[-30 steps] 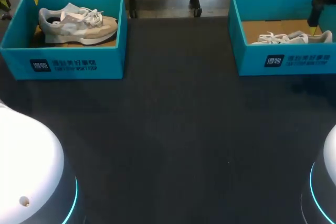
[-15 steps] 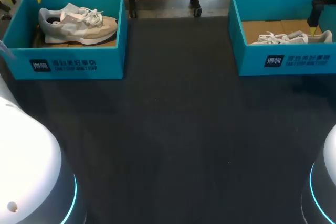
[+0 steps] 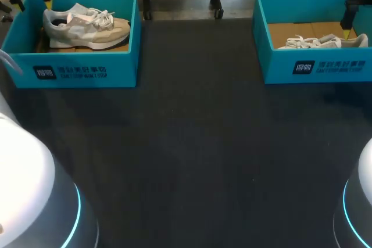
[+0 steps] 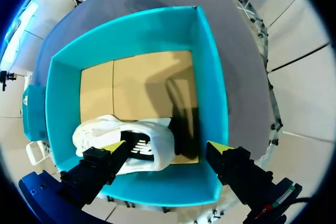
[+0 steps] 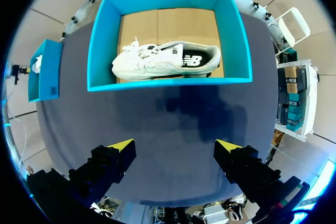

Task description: Take the shoe out of the shoebox, open the shoe tongue, remove and reinsert the insole, then place the shoe into the shoebox

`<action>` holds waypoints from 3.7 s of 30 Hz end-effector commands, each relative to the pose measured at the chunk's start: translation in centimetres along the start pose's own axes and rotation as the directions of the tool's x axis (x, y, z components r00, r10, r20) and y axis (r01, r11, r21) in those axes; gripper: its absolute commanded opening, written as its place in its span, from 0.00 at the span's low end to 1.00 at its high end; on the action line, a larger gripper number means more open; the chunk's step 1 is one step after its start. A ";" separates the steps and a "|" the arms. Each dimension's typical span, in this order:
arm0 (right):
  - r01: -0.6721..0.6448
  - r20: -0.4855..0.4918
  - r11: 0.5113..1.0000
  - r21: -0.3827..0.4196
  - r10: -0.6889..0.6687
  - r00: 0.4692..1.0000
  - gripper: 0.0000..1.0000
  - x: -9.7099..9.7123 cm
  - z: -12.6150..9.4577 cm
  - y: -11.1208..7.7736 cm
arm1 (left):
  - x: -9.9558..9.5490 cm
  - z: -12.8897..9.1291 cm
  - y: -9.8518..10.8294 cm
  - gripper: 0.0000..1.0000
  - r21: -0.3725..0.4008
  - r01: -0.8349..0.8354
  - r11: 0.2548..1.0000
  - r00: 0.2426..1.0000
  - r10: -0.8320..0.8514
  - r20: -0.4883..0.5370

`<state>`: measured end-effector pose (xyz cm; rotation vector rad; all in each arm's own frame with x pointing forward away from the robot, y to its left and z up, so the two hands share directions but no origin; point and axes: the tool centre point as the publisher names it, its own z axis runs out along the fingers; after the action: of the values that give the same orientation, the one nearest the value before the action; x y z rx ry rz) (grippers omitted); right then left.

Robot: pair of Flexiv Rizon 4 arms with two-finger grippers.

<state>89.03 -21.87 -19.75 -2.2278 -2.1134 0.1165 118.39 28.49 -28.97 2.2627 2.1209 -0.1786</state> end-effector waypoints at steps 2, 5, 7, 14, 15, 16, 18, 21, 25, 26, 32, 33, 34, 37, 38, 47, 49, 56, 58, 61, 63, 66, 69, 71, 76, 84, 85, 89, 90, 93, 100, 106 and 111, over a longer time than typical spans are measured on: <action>0.000 0.001 1.000 -0.001 0.000 1.000 1.00 0.0 0.0 -0.1 | -0.4 1.3 1.5 1.00 0.006 0.006 1.000 1.000 -0.006 -0.017; 0.000 0.001 1.000 -0.001 0.000 1.000 1.00 0.0 0.0 -0.1 | -0.6 2.1 2.0 1.00 -0.012 0.009 1.000 0.999 -0.009 -0.042; 0.000 0.001 1.000 -0.001 0.000 1.000 1.00 0.0 0.0 -0.1 | -0.7 2.9 2.4 1.00 -0.016 0.011 1.000 0.999 -0.011 -0.052; 0.000 0.001 1.000 -0.001 0.000 1.000 1.00 0.0 0.0 -0.1 | -0.5 4.8 2.8 1.00 -0.015 0.020 1.000 0.997 -0.021 -0.078; 0.000 0.001 1.000 -0.001 0.000 1.000 1.00 0.0 0.0 -0.1 | -0.4 5.0 2.8 1.00 -0.016 0.021 1.000 0.997 -0.022 -0.079; 0.000 0.001 1.000 -0.001 0.000 1.000 1.00 0.0 0.0 -0.1 | -0.4 5.1 2.8 1.00 -0.015 0.022 1.000 0.996 -0.023 -0.080; 0.000 0.001 1.000 -0.001 0.000 1.000 1.00 0.0 0.0 -0.1 | -0.2 5.5 2.9 1.00 -0.015 0.030 0.999 0.996 -0.031 -0.085; 0.000 0.001 1.000 -0.001 0.000 1.000 1.00 0.0 0.0 -0.1 | 0.1 5.9 2.8 1.00 -0.018 0.041 0.999 0.995 -0.043 -0.089; 0.000 0.001 1.000 -0.001 0.000 1.000 1.00 0.0 0.0 -0.1 | 0.3 6.5 2.8 0.99 -0.023 0.048 0.999 0.994 -0.051 -0.099; 0.000 0.001 1.000 -0.001 0.000 1.000 1.00 0.0 0.0 -0.1 | 0.3 6.7 2.8 0.99 -0.024 0.050 0.998 0.993 -0.053 -0.103; 0.000 0.001 1.000 -0.001 0.000 1.000 1.00 0.0 0.0 -0.1 | 0.5 7.9 2.9 0.93 -0.025 0.060 0.998 0.990 -0.062 -0.124; 0.000 0.001 1.000 -0.001 0.000 1.000 1.00 0.0 0.0 -0.1 | 0.6 8.1 2.9 0.93 -0.023 0.060 0.998 0.990 -0.063 -0.127; 0.000 0.001 1.000 -0.001 0.000 1.000 1.00 0.0 0.0 -0.1 | 0.6 8.3 2.9 0.93 -0.022 0.062 0.998 0.989 -0.064 -0.130; 0.000 0.001 1.000 -0.001 0.000 1.000 1.00 0.0 0.0 -0.1 | 0.6 8.7 2.9 0.91 -0.020 0.067 0.998 0.988 -0.069 -0.135; 0.000 0.001 1.000 -0.001 0.000 1.000 1.00 0.0 0.0 -0.1 | 0.6 8.9 3.0 0.91 -0.020 0.071 0.997 0.988 -0.073 -0.138; 0.000 0.001 1.000 -0.001 0.000 1.000 1.00 0.0 0.0 -0.1 | 1.1 9.6 3.2 0.86 -0.008 0.095 0.995 0.986 -0.095 -0.135; 0.000 0.001 1.000 -0.001 0.000 1.000 1.00 0.0 0.0 -0.1 | 1.1 9.6 3.2 0.77 -0.006 0.099 0.995 0.986 -0.099 -0.135; 0.000 0.001 1.000 -0.001 0.000 1.000 1.00 0.0 0.0 -0.1 | 1.4 10.5 3.1 0.40 0.014 0.113 0.994 0.981 -0.109 -0.160; 0.000 0.001 1.000 -0.001 0.000 1.000 1.00 0.0 0.0 -0.1 | 1.6 10.7 3.2 0.14 0.017 0.117 0.993 0.980 -0.113 -0.163; 0.000 0.001 1.000 -0.001 0.000 1.000 1.00 0.0 0.0 -0.1 | 1.7 10.7 3.2 0.00 0.018 0.120 0.993 0.979 -0.116 -0.166; 0.000 0.001 1.000 -0.001 0.000 1.000 1.00 0.0 0.0 -0.1 | 1.8 10.6 3.2 0.00 0.018 0.121 0.992 0.979 -0.117 -0.167; 0.000 0.001 1.000 -0.001 0.000 1.000 1.00 0.0 0.0 -0.1 | 1.8 10.5 3.2 0.00 0.017 0.123 0.992 0.979 -0.119 -0.166; 0.000 0.001 1.000 -0.001 0.000 1.000 1.00 0.0 0.0 -0.1 | 1.9 10.2 3.0 0.00 0.017 0.122 0.992 0.980 -0.118 -0.163; 0.000 0.001 1.000 -0.001 0.000 1.000 1.00 0.0 0.0 -0.1 | 1.9 9.9 3.0 0.00 0.028 0.130 0.991 0.981 -0.125 -0.148; 0.000 0.001 1.000 -0.001 0.000 1.000 1.00 0.0 0.0 -0.1 | 1.8 8.3 2.8 0.00 0.026 0.140 0.990 0.984 -0.137 -0.111; 0.000 0.001 1.000 -0.001 0.000 1.000 1.00 0.0 0.0 -0.1 | 2.0 5.8 2.7 0.00 0.008 0.160 0.987 0.983 -0.159 -0.091; 0.000 0.001 1.000 -0.001 0.000 1.000 1.00 0.0 0.0 -0.1 | 2.1 5.4 2.7 0.00 0.018 0.167 0.986 0.983 -0.165 -0.081; 0.000 0.001 1.000 -0.001 0.000 1.000 1.00 0.0 0.0 -0.1 | 2.0 3.7 2.4 0.00 0.012 0.182 0.983 0.980 -0.181 -0.078; 0.000 0.001 1.000 -0.001 0.000 1.000 1.00 0.0 0.0 -0.1 | 1.9 3.3 2.3 0.00 0.008 0.186 0.983 0.979 -0.184 -0.081; 0.000 0.001 1.000 -0.001 0.000 1.000 1.00 0.0 0.0 -0.1 | 1.8 2.0 2.0 0.00 -0.002 0.195 0.981 0.977 -0.195 -0.089; 0.000 0.001 1.000 -0.001 0.000 1.000 1.00 0.0 0.0 -0.1 | 1.6 -1.6 1.1 0.00 -0.029 0.222 0.975 0.969 -0.223 -0.108; 0.000 0.001 1.000 -0.001 0.000 1.000 1.00 0.0 0.0 -0.1 | 1.1 -5.7 -1.1 0.00 -0.076 0.220 0.972 0.963 -0.229 -0.141; 0.000 0.001 1.000 -0.001 0.000 1.000 1.00 0.0 0.0 -0.1 | 0.3 -8.9 -4.0 0.00 -0.135 0.223 0.965 0.960 -0.241 -0.141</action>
<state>89.03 -21.88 -19.74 -2.2279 -2.1133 0.1165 119.33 30.64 -24.24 2.0497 2.4474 0.0165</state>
